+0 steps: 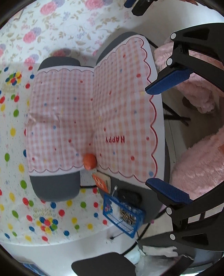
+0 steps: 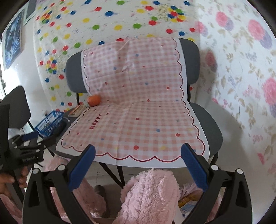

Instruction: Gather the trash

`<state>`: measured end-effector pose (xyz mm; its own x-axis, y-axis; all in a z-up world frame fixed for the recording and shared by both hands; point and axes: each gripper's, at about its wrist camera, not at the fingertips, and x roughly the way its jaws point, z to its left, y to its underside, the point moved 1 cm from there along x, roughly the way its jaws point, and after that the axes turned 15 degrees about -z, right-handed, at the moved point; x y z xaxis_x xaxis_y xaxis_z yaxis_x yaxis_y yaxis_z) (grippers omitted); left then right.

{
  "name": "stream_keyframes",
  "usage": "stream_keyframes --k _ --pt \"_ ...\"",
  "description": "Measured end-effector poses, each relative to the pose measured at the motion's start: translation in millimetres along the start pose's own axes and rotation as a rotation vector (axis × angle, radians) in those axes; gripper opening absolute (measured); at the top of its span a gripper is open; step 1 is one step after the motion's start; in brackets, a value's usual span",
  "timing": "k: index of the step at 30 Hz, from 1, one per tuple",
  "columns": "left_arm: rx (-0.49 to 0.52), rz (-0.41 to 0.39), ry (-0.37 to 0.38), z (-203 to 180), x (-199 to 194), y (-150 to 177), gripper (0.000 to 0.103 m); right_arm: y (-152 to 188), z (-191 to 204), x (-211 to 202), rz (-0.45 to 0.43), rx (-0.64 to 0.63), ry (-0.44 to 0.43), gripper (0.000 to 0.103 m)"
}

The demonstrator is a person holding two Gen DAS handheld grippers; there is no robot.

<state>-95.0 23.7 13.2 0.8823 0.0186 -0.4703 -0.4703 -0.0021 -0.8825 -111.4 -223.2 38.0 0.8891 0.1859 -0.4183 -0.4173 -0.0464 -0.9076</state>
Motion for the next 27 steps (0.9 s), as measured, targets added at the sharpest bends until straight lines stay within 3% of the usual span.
stream_keyframes --k 27 --pt "-0.006 0.000 -0.014 4.6 -3.4 -4.9 0.096 3.0 -1.0 2.6 -0.001 0.028 0.014 0.097"
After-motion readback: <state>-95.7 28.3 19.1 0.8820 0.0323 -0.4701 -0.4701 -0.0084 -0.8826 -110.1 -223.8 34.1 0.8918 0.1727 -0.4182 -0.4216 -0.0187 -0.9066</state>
